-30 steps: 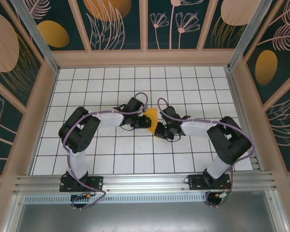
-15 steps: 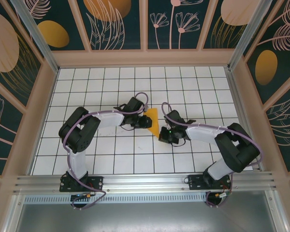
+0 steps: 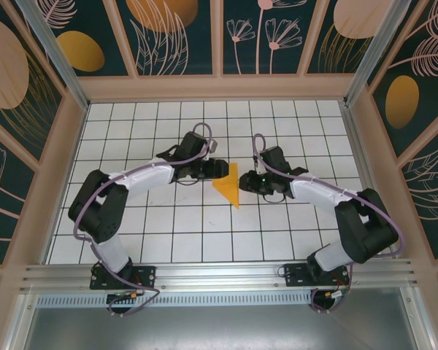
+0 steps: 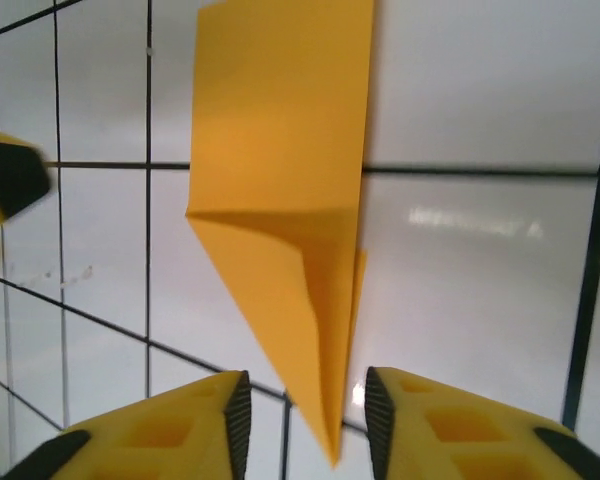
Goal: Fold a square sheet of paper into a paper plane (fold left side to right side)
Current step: Move the paper to the center of the table, then fourth fold the wing at the center of the table.
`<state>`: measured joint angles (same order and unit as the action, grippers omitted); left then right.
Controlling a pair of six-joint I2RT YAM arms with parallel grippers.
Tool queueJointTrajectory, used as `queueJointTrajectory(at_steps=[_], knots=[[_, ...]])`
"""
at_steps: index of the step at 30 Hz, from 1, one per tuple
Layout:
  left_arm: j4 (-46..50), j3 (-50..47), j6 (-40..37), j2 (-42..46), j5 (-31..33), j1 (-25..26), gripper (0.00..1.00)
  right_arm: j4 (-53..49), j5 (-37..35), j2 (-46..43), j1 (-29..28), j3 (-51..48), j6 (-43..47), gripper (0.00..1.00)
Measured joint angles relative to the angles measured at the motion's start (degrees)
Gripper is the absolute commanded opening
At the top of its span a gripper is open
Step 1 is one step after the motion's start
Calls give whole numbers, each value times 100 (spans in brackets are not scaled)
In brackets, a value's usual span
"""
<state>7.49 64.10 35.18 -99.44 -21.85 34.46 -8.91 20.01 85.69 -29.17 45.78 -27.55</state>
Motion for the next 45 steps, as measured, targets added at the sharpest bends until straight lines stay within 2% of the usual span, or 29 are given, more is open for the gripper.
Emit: queueJointTrajectory(at_steps=[2,6,12,17,20,27,37,45], knots=[[-17,-85,2,203,4,-116,66,136,96,155,48,83,243,51],[-111,-417,66,404,20,-299,68,402,382,476,48,170,588,49],[-129,-693,153,369,17,-341,69,549,610,1213,48,470,815,34],[-146,-693,179,308,15,-341,70,577,691,1390,48,518,901,14],[-168,-693,203,236,15,-341,73,575,704,1419,48,535,940,7],[-289,-693,332,131,-26,-341,74,549,636,1419,162,535,946,6],[-721,-697,675,-260,-378,-339,65,551,595,1419,236,535,946,6],[-1147,-710,953,-479,-684,-304,64,551,595,1419,247,533,946,6]])
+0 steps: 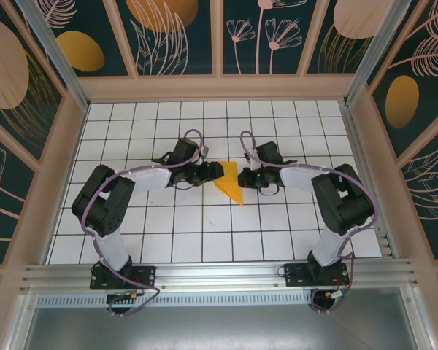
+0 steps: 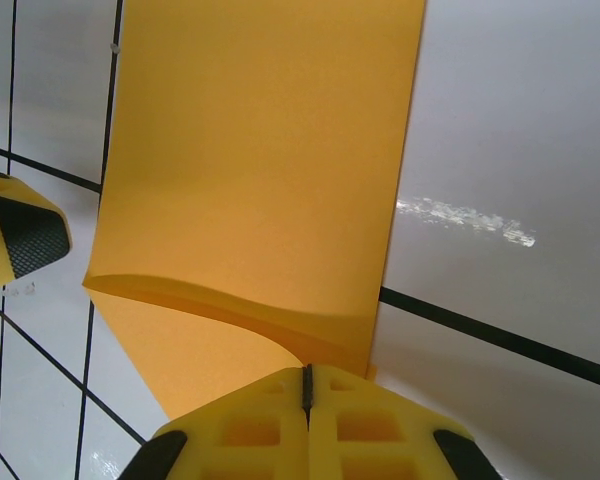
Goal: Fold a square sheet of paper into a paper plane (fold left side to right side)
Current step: Fourth fold the wing at the center of the table.
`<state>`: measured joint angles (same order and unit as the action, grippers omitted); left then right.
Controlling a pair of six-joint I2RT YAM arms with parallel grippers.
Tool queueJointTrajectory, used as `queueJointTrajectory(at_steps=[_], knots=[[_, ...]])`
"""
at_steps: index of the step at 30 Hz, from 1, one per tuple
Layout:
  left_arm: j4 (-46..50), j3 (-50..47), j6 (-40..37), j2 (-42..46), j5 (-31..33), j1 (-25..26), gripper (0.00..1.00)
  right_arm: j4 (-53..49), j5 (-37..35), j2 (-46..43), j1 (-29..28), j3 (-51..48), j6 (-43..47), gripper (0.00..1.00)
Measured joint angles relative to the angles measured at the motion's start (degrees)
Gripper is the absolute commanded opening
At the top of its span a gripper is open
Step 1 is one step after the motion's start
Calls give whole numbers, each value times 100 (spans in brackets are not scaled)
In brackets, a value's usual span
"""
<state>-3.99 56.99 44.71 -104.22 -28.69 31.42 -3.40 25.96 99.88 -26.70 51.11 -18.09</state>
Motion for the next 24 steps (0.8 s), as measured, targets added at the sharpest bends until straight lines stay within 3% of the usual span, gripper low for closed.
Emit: queueJointTrajectory(at_steps=[5,9,15,19,24], knots=[[-42,0,61,-190,-31,37,64,0,0,0,15,0,0,6],[-50,0,76,-258,-72,59,57,0,4,0,31,0,-2,6],[-55,7,149,-424,-111,151,33,4,4,0,48,-13,-2,9],[-55,20,177,-439,-111,173,20,4,-39,-11,48,-20,13,24],[-55,35,197,-437,-105,170,18,-37,-350,-385,46,-133,92,40]])
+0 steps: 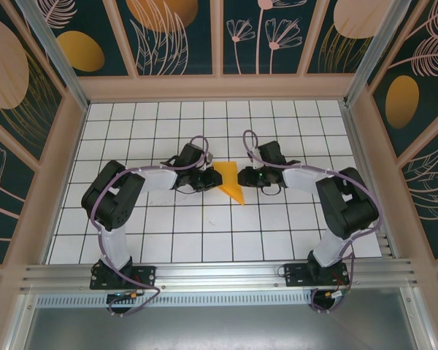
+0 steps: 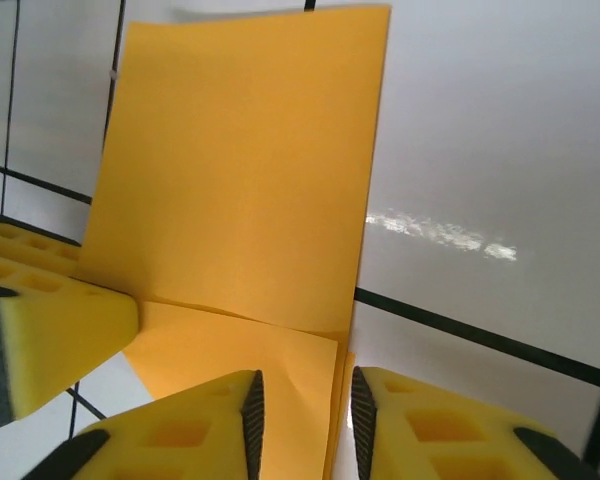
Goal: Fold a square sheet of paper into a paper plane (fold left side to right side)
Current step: Fourth fold the wing at the center of the table.
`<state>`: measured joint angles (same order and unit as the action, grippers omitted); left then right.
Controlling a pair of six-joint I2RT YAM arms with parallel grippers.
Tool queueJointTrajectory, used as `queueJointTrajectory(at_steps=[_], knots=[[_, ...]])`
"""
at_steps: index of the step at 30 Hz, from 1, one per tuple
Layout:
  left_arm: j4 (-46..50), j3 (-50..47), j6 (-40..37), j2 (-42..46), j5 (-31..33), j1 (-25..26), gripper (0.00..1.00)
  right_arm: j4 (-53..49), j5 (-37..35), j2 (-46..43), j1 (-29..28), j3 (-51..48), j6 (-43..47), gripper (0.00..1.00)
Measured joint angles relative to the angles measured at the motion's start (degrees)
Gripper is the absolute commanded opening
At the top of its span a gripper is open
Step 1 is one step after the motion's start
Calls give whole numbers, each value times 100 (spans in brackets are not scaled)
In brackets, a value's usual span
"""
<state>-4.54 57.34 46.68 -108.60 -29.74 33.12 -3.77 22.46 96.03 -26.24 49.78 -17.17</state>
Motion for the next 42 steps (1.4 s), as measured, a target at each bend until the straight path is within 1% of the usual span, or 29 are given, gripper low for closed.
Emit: queueJointTrajectory(at_steps=[5,9,13,19,24,28,32,42], knots=[[2,24,13,15,0,0,18,-2,-654,-813,-166,-293,81,49],[4,44,31,109,-2,0,19,74,-1410,-1220,-859,-546,101,54],[4,63,61,175,-2,0,19,142,-2011,-1239,-1532,-739,94,55],[4,74,74,175,-2,0,19,232,-2706,-946,-1888,-763,79,56],[4,74,105,175,-2,0,20,227,-3040,-540,-2142,-715,81,56],[11,85,107,175,-2,0,20,227,-3202,-356,-2216,-597,90,55],[28,136,107,175,-2,0,20,229,-3338,-297,-2214,-511,105,53],[55,173,105,177,-2,0,21,227,-3467,-155,-2216,-470,168,41]])
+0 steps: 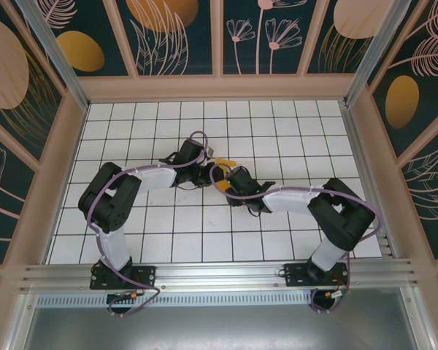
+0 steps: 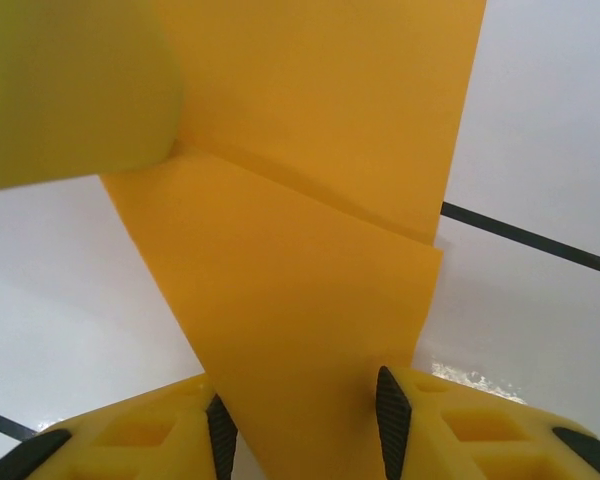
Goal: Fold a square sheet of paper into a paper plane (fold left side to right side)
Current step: Fourth fold the wing at the center of the table.
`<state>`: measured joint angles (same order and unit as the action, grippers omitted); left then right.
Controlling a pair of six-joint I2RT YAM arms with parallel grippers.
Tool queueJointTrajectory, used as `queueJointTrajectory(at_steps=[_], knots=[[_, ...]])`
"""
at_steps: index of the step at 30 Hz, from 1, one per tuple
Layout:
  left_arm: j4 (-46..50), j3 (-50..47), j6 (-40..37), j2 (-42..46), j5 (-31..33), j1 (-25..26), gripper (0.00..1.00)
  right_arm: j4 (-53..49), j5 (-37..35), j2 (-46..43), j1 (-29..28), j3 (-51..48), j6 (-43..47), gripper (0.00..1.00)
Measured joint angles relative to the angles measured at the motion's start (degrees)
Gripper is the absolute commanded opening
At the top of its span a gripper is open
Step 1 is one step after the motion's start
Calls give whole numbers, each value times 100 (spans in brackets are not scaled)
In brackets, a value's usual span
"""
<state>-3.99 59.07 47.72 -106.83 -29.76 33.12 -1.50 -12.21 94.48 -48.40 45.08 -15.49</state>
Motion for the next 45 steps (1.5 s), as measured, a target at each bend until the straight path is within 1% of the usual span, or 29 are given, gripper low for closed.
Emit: queueJointTrajectory(at_steps=[4,7,10,12,14,15,19,26,30,33,36,39,45], knots=[[39,26,-2,0,2,0,22,-2,0,33,2,0,11,35],[83,74,-4,2,17,0,24,0,0,35,2,0,4,28],[142,116,-13,7,24,0,27,0,2,39,2,0,7,23],[201,166,-48,9,39,0,31,0,7,55,2,0,9,20],[262,208,-101,35,48,0,42,0,28,68,9,0,11,17],[302,227,-118,61,66,0,45,2,50,68,26,0,9,17],[551,345,-256,227,186,-20,51,11,221,68,107,0,-4,16],[837,433,-424,780,219,-317,59,136,654,68,286,-11,-7,12],[855,437,-490,1147,282,-474,60,186,1003,59,422,-24,-46,11],[761,378,-498,1213,271,-522,55,275,1292,35,511,-24,-127,11],[538,92,-415,1204,162,-520,51,420,1613,0,619,-76,-201,11],[341,-160,-326,1069,11,-485,51,597,1937,-35,778,-188,-319,11],[26,-173,-229,461,-170,-223,50,955,2457,-46,1034,-468,-553,11]])
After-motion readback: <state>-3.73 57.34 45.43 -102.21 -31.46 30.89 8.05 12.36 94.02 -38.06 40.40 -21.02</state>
